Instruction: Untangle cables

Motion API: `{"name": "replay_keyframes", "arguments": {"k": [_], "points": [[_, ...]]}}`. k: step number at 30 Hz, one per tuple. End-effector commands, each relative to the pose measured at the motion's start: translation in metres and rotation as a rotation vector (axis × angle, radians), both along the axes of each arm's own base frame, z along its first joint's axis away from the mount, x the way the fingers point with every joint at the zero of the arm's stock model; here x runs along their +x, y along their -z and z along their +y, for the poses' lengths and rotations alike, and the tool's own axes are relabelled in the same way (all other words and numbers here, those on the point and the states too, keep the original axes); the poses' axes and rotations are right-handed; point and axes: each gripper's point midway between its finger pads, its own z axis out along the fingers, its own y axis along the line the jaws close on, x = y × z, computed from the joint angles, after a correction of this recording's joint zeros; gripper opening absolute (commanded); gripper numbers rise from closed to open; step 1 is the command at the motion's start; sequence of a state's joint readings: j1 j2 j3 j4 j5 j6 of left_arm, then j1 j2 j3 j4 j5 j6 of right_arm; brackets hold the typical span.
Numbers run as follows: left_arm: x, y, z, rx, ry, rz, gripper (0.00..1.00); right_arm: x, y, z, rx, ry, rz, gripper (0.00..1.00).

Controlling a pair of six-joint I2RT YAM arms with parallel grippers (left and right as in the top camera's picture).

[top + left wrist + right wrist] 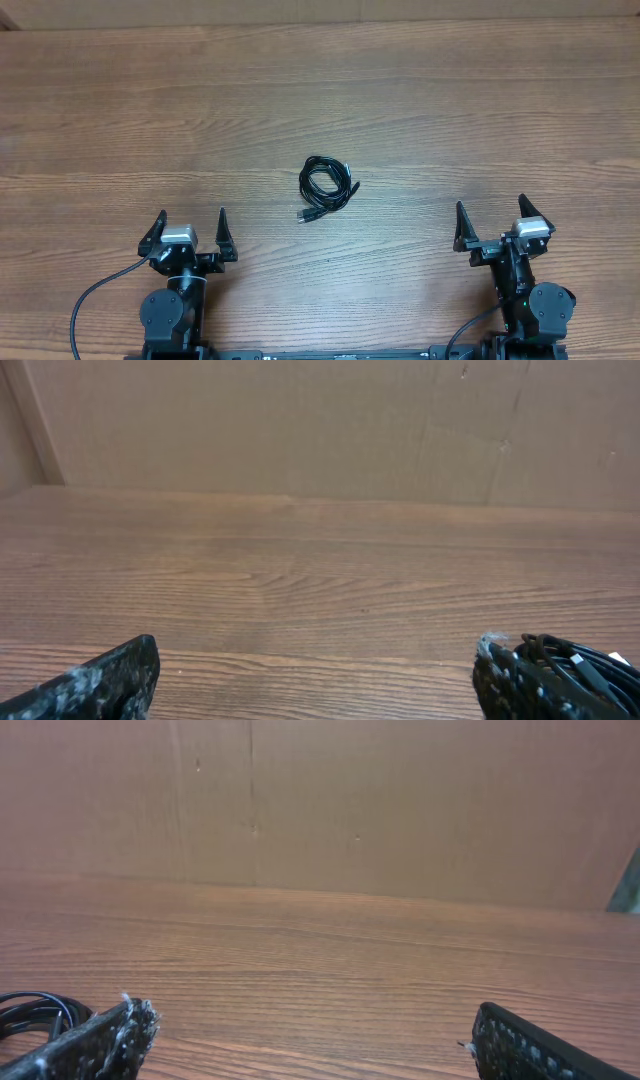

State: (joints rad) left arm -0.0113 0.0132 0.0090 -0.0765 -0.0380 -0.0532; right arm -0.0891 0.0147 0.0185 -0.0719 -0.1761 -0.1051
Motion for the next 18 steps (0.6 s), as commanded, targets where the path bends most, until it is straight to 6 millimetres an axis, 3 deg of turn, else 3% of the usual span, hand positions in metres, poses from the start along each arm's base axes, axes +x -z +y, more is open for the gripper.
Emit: {"name": "replay_keyframes", "arguments": {"k": [1,15,18], "points": [[0.000,0.000,0.001,-0.007,-0.002,-0.006,1.00,0.000,0.002,0.001,-0.001,-0.002,-0.005,1.00],[0.000,0.000,0.001,-0.007,-0.002,-0.006,1.00,0.000,0.001,0.001,-0.001,-0.002,-0.005,1.00],[-0.001,-0.002,-0.027,-0.177,0.144,-0.006,0.99,0.000,0.002,0.001,-0.001,-0.002,-0.005,1.00]]}}
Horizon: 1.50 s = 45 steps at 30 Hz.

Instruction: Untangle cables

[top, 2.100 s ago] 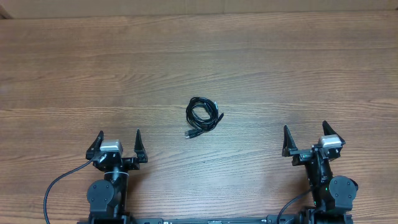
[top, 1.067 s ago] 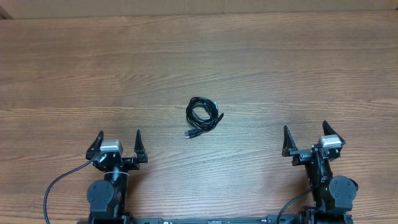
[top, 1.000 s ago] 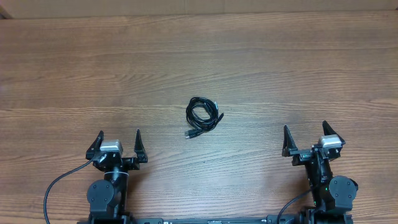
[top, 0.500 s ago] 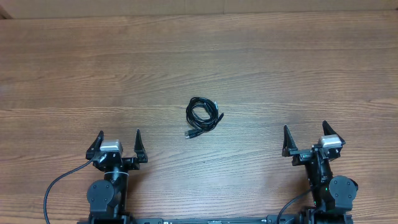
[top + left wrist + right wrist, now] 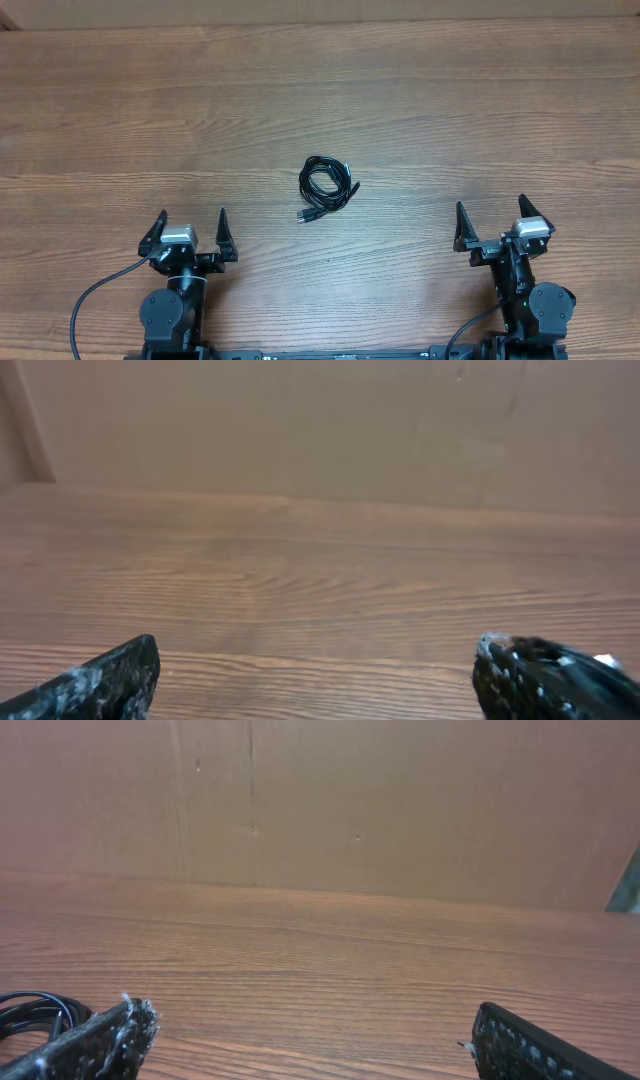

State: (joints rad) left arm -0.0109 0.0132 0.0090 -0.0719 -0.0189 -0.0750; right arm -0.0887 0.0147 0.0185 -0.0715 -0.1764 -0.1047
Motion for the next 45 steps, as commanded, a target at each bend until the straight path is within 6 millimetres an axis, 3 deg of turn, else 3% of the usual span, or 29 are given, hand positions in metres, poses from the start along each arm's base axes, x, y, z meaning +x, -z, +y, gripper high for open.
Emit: {"name": "replay_keyframes", "arguments": {"k": [1,4,6,9,13,17,20,23,28,31,34,39,45], "points": [[-0.003,-0.003,-0.035,-0.237,0.189,0.005,1.00,0.000,0.002,0.001,-0.002,-0.001,-0.005,1.00],[-0.014,-0.007,-0.070,-0.538,0.377,0.075,1.00,0.000,0.002,0.001,-0.002,-0.001,-0.005,1.00],[-0.017,-0.014,-0.076,-0.685,0.411,0.095,1.00,0.000,0.002,0.001,-0.002,-0.001,-0.005,1.00],[-0.022,-0.056,-0.080,-0.806,0.490,-0.028,1.00,0.000,0.002,0.001,-0.002,-0.001,-0.005,1.00],[-0.046,-0.139,-0.071,-0.711,0.569,-0.360,1.00,0.000,0.002,0.001,-0.002,-0.001,-0.005,1.00],[-0.064,-0.209,-0.049,-0.519,0.433,-0.546,1.00,0.000,0.002,0.001,-0.002,-0.001,-0.005,1.00],[-0.068,-0.249,-0.050,-0.323,0.387,-0.545,1.00,0.000,0.002,0.001,-0.002,-0.001,-0.005,1.00],[-0.051,-0.268,-0.057,-0.227,0.384,-0.382,1.00,0.000,0.002,0.001,-0.002,-0.001,-0.005,1.00],[-0.032,-0.276,-0.109,-0.180,0.684,0.081,1.00,0.000,0.002,0.001,-0.002,-0.001,-0.005,1.00],[-0.010,-0.266,-0.112,-0.206,0.705,0.300,1.00,0.000,0.002,0.001,-0.002,-0.001,-0.005,1.00],[0.008,-0.239,-0.112,-0.251,0.700,0.529,0.99,0.000,0.002,0.001,-0.002,-0.001,-0.005,1.00],[0.027,-0.170,-0.114,-0.460,0.640,0.933,1.00,0.000,0.002,0.001,-0.002,-0.001,-0.005,1.00],[0.048,-0.101,-0.106,-0.401,0.508,1.193,1.00,0.000,0.002,0.001,-0.002,-0.001,-0.005,1.00]]}}
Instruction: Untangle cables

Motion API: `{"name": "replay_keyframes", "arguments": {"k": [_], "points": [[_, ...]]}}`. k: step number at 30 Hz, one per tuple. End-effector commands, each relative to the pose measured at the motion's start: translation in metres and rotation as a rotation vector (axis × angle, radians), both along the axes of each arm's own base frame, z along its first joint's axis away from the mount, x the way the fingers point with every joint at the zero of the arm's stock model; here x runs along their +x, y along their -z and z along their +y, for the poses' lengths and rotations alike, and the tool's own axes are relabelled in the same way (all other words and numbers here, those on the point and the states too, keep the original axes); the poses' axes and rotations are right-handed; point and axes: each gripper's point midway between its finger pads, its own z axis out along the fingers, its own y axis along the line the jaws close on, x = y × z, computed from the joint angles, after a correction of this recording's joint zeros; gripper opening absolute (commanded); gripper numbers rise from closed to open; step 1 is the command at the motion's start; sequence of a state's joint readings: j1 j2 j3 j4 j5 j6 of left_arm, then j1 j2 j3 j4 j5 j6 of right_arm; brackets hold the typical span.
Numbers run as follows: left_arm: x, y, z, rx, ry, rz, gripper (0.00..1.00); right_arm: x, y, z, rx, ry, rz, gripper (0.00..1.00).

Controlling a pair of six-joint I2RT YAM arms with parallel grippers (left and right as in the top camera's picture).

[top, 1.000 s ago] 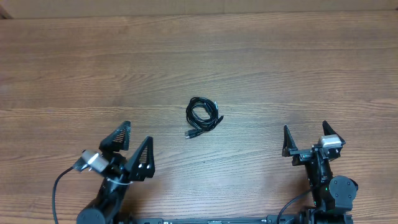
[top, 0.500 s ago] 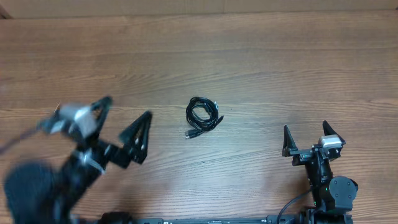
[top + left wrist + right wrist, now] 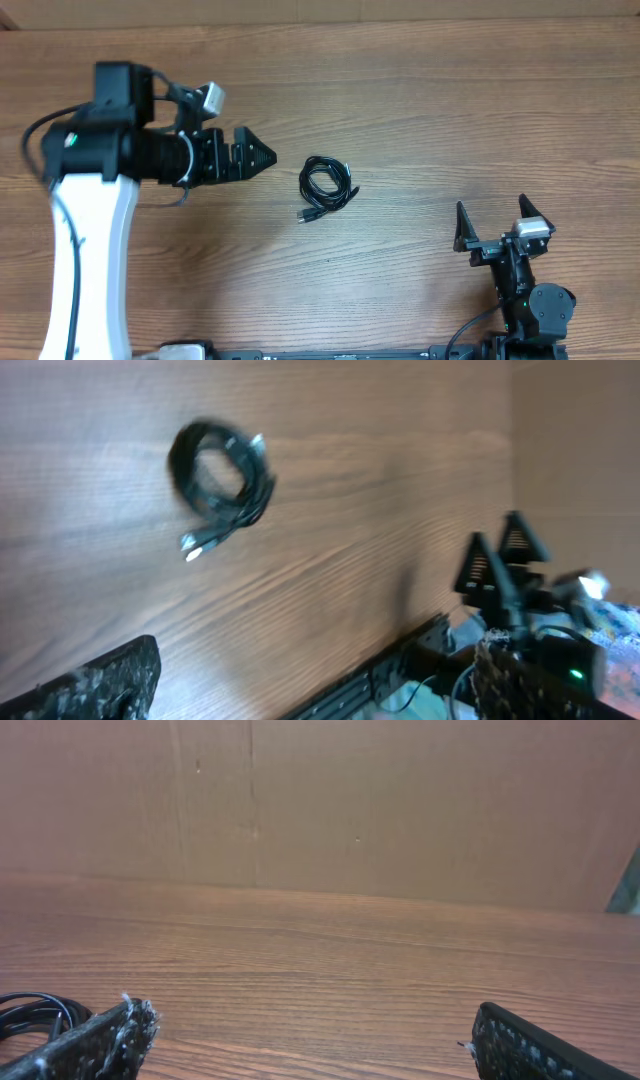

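Note:
A black cable (image 3: 326, 186) lies coiled in a small tangled bundle near the middle of the wooden table (image 3: 420, 110), one plug end sticking out at its lower left. My left gripper (image 3: 258, 157) hovers open to the left of the bundle, pointing toward it. The left wrist view looks down on the cable (image 3: 220, 485) from above, between the wide-apart fingers of the left gripper (image 3: 315, 665). My right gripper (image 3: 491, 210) rests open at the table's front right. In the right wrist view the cable (image 3: 30, 1010) shows just past the left finger of the right gripper (image 3: 310, 1025).
A cardboard wall (image 3: 400, 800) stands along the table's far side. The left arm's white link (image 3: 85, 260) reaches over the left part of the table. The resting right arm (image 3: 510, 575) shows in the left wrist view, at the table's front edge.
The left arm has risen from its rest at the front left. Its gripper is now high over the table's left, turned toward the cable. The right arm and the cable have not moved.
At both earlier moments the two arms rested at the table's front edge with open grippers, the cable coiled mid-table. Now the left gripper is up beside the bundle, still open, while the right arm stays at rest.

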State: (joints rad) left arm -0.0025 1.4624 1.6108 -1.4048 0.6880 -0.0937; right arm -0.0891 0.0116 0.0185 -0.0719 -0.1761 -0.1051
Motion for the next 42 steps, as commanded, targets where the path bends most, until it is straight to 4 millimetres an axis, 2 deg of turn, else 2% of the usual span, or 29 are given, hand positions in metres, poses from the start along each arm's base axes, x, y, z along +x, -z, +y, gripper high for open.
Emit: {"name": "replay_keyframes", "arguments": {"k": [1,4,10,12,15,17,18,19,21,23,26,27,28,32,37,42], "points": [[0.008,0.026,0.005,0.126,-0.017,0.073,1.00,0.000,0.002,0.001,-0.001,-0.002,-0.002,1.00],[0.015,0.051,-0.001,0.208,-0.010,0.135,1.00,0.000,0.002,0.001,-0.001,-0.002,-0.002,1.00],[0.034,0.092,-0.019,0.346,0.065,0.143,1.00,0.000,-0.001,0.006,0.000,-0.029,-0.013,1.00],[0.040,0.105,-0.030,0.352,0.093,0.150,1.00,-0.007,-0.001,0.036,0.090,-0.208,0.005,1.00],[0.043,0.127,-0.044,0.359,0.100,0.206,1.00,-0.036,-0.002,0.089,0.362,-0.559,0.127,1.00],[0.041,0.142,-0.051,0.369,0.103,0.261,1.00,-0.057,-0.009,0.111,0.557,-0.723,0.241,1.00],[0.040,0.153,-0.055,0.377,0.111,0.295,1.00,-0.065,-0.010,0.118,0.676,-0.771,0.327,1.00],[0.038,0.160,-0.057,0.384,0.120,0.313,1.00,-0.068,-0.008,0.120,0.720,-0.782,0.369,1.00],[0.033,0.172,-0.060,0.399,0.139,0.358,0.99,-0.067,-0.009,0.119,0.773,-0.773,0.391,1.00],[0.032,0.181,-0.063,0.406,0.150,0.381,0.99,-0.070,-0.023,0.121,0.790,-0.808,0.360,1.00],[0.035,0.191,-0.068,0.405,0.150,0.389,0.99,-0.089,-0.067,0.126,0.671,-0.935,0.171,1.00],[0.036,0.193,-0.070,0.403,0.134,0.396,1.00,-0.104,-0.100,0.127,0.584,-0.981,0.042,1.00],[0.037,0.194,-0.070,0.400,0.118,0.401,0.99,-0.109,-0.115,0.126,0.545,-0.980,-0.013,1.00],[0.038,0.194,-0.071,0.395,0.046,0.437,1.00,-0.118,-0.159,0.121,0.426,-0.904,-0.092,1.00],[0.053,0.197,-0.079,0.368,-0.002,0.392,0.99,-0.107,-0.172,0.103,0.372,-0.676,0.039,1.00],[0.067,0.205,-0.088,0.373,-0.070,0.339,1.00,-0.085,-0.164,0.068,0.447,-0.358,0.249,1.00]]}}
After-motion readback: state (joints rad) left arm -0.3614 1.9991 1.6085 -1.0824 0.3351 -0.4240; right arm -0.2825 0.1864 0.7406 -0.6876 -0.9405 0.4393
